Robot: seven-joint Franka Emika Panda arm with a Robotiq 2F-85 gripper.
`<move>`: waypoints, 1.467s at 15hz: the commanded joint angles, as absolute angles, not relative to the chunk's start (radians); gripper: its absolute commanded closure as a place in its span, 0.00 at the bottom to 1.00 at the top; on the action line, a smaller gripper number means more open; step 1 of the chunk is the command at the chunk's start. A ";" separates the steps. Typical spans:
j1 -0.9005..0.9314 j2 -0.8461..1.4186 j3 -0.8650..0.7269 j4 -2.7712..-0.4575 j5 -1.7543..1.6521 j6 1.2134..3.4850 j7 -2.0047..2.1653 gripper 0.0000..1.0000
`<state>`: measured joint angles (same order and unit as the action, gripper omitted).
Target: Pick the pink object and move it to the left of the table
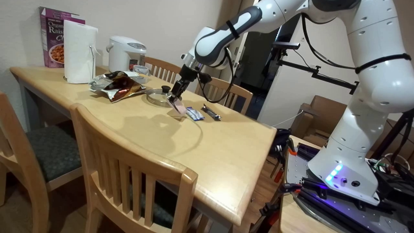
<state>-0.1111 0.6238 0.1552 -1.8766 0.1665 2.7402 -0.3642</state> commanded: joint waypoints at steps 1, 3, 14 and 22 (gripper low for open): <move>-0.113 0.601 0.178 -1.921 0.169 2.808 -0.320 0.47; -0.093 0.608 0.161 -1.923 0.175 2.837 -0.244 0.55; -0.106 0.626 0.187 -1.928 0.148 2.923 -0.206 0.18; -0.106 0.626 0.187 -1.928 0.148 2.923 -0.206 0.18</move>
